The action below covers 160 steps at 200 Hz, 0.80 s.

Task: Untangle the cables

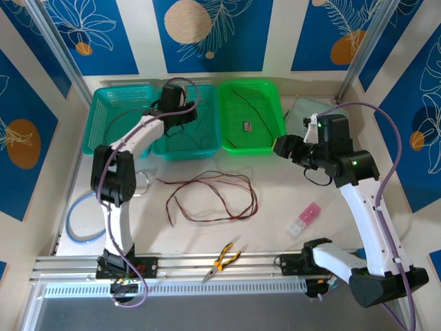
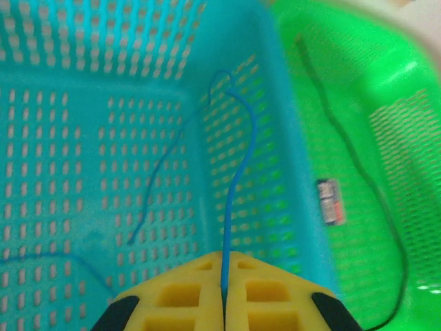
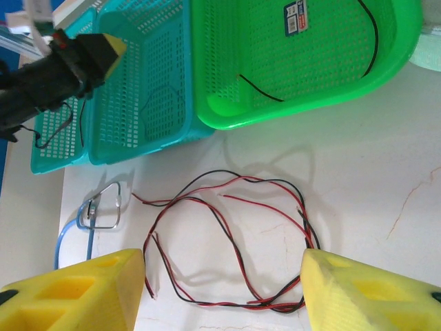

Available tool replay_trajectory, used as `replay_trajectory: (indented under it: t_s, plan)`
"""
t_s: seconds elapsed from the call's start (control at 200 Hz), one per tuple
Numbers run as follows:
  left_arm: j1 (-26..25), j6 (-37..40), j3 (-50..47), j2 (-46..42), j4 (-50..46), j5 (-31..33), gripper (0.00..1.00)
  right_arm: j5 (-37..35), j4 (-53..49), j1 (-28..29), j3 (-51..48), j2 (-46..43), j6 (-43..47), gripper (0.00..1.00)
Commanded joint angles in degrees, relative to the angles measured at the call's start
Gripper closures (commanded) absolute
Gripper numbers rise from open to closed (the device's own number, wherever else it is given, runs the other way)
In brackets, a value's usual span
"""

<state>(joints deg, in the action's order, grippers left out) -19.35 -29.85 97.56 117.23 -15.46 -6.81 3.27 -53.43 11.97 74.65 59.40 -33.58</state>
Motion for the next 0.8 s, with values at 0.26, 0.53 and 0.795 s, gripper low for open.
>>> replay_trajectory:
  t_s: [0.26,0.53,0.795]
  plan:
    - [2.88,-1.49,3.33,2.6,-8.58,0.09,0.8,1.87,-1.55,-0.28,-1.0,-1.79,-0.68,0.38]
    - [2.73,0.93,1.17,-0.04,-8.36,1.45,0.37,2.69,-0.89,-0.19,-1.05,-0.87,-1.4,0.38]
    - [0.96,5.49,-1.77,-10.31,-7.87,6.99,0.33,1.53,-0.54,1.25,-2.41,0.49,-1.66,0.38]
